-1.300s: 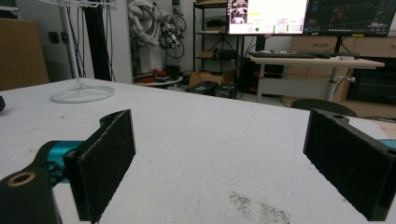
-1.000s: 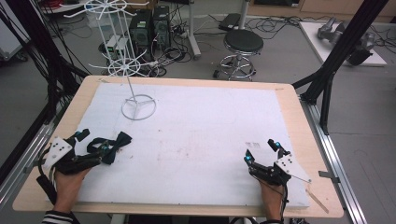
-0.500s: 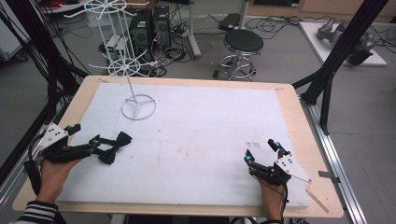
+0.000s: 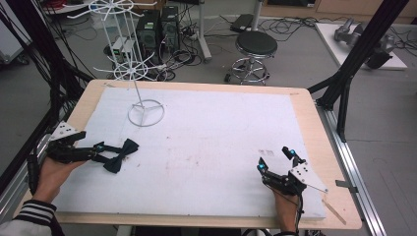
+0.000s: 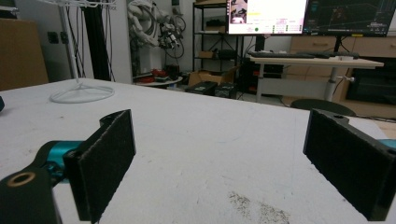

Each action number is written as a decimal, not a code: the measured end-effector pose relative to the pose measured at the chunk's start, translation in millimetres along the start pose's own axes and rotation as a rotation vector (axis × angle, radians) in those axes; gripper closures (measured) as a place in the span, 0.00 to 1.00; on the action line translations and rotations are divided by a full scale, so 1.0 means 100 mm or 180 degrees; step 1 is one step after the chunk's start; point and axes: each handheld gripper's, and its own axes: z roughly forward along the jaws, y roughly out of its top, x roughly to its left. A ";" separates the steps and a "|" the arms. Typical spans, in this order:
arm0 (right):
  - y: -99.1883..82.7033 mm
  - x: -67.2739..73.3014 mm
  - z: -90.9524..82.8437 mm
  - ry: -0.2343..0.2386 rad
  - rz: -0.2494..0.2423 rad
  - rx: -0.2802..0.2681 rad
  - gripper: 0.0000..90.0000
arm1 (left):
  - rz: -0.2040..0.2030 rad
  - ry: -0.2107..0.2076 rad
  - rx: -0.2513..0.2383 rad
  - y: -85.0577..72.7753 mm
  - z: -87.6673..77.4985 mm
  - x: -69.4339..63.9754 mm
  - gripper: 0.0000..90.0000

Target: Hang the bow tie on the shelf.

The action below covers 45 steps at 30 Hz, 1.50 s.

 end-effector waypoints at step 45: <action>0.00 -0.01 0.00 -0.0018 0.0030 -0.0032 0.09 | -0.0073 -0.0181 0.1272 0.09 0.31 0.09 0.66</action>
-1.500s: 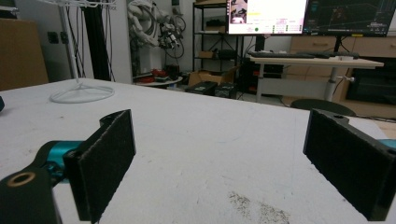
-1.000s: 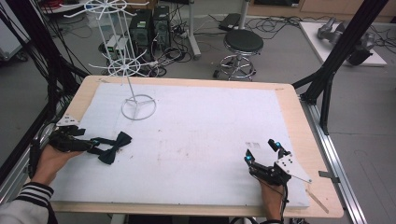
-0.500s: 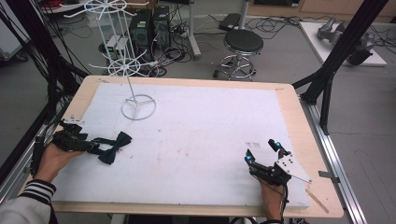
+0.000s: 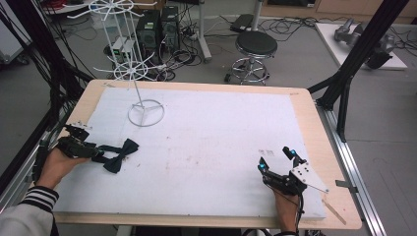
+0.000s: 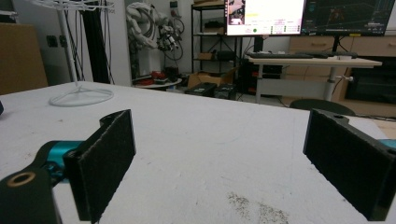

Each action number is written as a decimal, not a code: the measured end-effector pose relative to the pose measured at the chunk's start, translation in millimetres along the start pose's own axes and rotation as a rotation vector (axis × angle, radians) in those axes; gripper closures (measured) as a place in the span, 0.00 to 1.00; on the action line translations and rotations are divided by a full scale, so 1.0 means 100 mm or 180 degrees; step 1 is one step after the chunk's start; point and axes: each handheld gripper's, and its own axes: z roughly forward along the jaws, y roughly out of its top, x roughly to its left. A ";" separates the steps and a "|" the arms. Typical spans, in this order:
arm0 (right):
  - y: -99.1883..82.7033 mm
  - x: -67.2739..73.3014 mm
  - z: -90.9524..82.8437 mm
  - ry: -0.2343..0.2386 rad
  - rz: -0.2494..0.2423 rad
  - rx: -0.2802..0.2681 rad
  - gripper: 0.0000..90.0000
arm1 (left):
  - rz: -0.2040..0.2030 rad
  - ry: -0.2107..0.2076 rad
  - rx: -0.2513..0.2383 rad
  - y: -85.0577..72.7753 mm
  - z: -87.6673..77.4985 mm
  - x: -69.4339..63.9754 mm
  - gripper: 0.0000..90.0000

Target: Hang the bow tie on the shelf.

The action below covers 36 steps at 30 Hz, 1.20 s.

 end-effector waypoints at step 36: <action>0.00 0.00 0.00 -0.0007 0.0019 -0.0004 0.09 | 0.0400 -0.0023 -0.0757 0.07 -0.22 -0.18 0.96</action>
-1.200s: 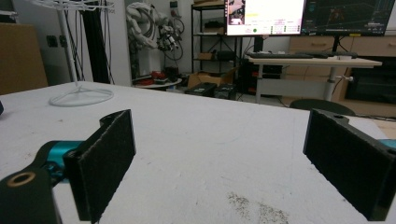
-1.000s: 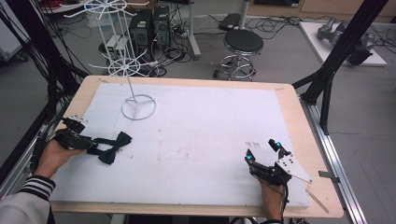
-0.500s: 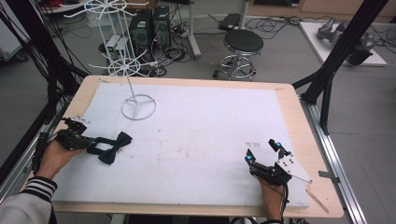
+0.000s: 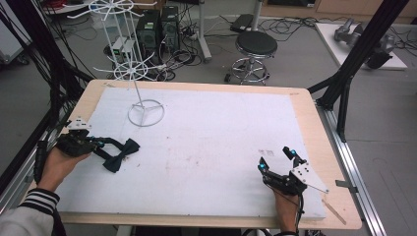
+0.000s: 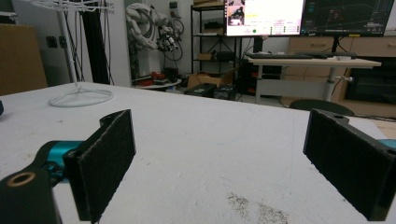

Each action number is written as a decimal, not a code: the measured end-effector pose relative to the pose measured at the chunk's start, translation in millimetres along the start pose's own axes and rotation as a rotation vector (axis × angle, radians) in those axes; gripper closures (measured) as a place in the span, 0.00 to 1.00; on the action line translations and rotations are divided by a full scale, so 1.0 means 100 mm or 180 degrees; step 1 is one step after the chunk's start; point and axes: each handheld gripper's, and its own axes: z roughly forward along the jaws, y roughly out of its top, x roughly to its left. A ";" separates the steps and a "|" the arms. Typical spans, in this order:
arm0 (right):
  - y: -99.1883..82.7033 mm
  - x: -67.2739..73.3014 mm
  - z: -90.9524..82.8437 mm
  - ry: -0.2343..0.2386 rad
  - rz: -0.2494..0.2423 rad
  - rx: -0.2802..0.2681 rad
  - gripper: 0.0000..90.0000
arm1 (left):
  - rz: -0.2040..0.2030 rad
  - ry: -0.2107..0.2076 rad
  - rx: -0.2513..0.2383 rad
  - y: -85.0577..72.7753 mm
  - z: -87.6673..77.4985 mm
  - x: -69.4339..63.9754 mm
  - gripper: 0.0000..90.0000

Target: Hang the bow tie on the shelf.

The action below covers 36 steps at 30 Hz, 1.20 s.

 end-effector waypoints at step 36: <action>0.00 0.00 0.00 0.0000 -0.0006 -0.0002 0.09 | -0.0117 -0.0234 -0.1052 0.33 -0.37 -0.10 0.98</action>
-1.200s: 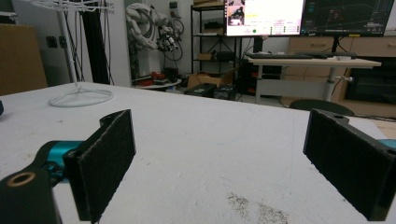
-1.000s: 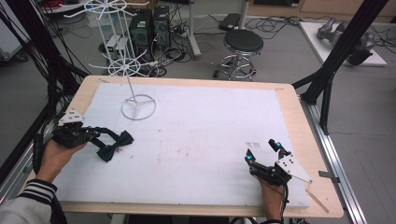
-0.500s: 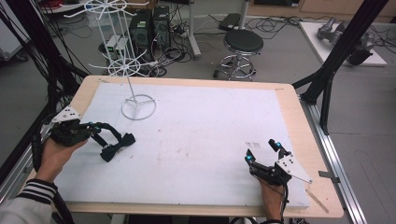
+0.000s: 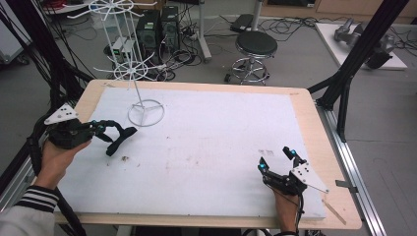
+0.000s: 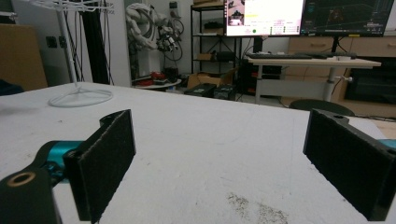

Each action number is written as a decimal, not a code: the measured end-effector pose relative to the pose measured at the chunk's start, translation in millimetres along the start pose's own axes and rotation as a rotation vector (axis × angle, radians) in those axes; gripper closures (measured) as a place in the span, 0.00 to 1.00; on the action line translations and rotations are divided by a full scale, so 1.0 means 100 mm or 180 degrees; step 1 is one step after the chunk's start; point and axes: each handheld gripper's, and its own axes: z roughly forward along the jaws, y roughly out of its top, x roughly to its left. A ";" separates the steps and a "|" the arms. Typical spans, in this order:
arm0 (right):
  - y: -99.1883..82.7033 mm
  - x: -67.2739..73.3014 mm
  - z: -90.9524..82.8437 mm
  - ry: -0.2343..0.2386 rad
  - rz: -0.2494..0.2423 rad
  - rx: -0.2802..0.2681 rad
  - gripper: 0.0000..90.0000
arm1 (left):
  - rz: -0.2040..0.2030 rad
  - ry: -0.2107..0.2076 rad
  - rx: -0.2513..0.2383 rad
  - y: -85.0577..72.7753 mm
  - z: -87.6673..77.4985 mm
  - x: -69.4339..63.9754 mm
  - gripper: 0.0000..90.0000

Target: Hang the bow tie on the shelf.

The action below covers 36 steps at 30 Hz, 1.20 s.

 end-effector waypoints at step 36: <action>0.00 0.00 0.00 0.0002 0.0003 -0.0004 0.09 | 0.0336 -0.0145 -0.0604 0.97 -0.12 -0.35 0.98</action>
